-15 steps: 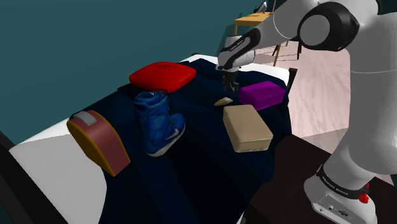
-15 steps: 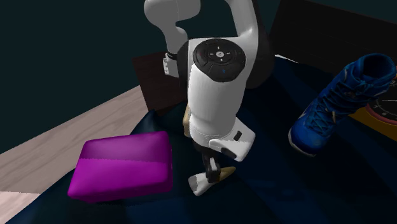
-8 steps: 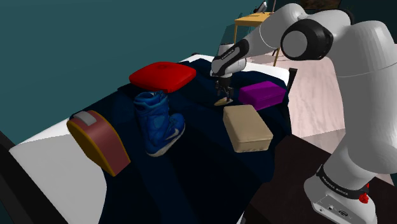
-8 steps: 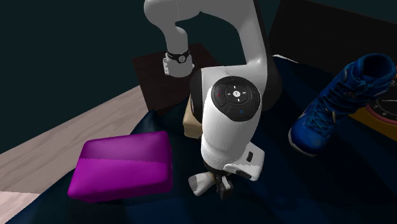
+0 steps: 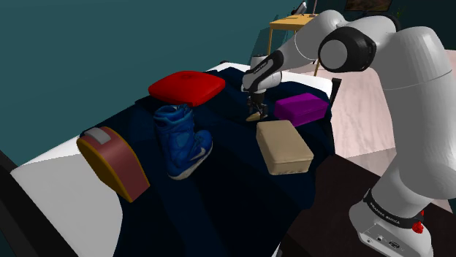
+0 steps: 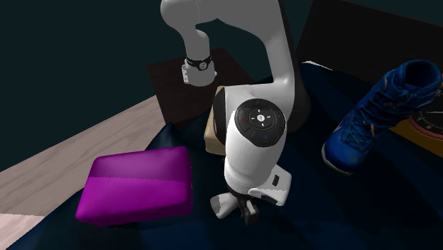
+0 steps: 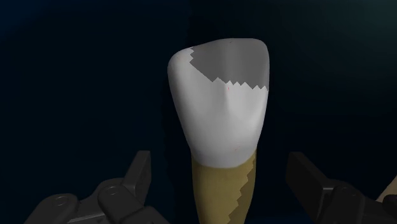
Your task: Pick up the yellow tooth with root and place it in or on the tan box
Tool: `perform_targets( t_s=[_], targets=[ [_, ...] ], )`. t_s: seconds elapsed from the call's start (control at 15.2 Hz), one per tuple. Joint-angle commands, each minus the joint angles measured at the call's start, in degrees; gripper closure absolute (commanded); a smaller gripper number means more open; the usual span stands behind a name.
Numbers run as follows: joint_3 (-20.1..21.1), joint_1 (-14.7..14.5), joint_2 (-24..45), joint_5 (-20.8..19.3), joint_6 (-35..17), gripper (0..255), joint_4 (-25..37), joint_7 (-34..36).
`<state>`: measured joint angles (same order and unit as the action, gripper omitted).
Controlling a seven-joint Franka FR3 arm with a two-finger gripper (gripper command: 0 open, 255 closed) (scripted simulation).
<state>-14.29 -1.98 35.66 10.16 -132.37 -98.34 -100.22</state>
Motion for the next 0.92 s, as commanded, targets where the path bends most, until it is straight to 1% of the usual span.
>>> perform_targets(
  t_s=[0.0,0.13,0.2,0.86],
  targets=[
    [0.01,0.00,0.02,0.01,-0.03,0,0.00,0.00],
    [0.00,0.00,0.02,0.01,-0.02,0,0.00,0.00],
    [0.00,0.00,0.02,0.01,-0.02,255,0.00,0.00],
    [-0.10,-0.07,-0.48,-0.13,0.49,255,0.02,0.07]
  ],
)
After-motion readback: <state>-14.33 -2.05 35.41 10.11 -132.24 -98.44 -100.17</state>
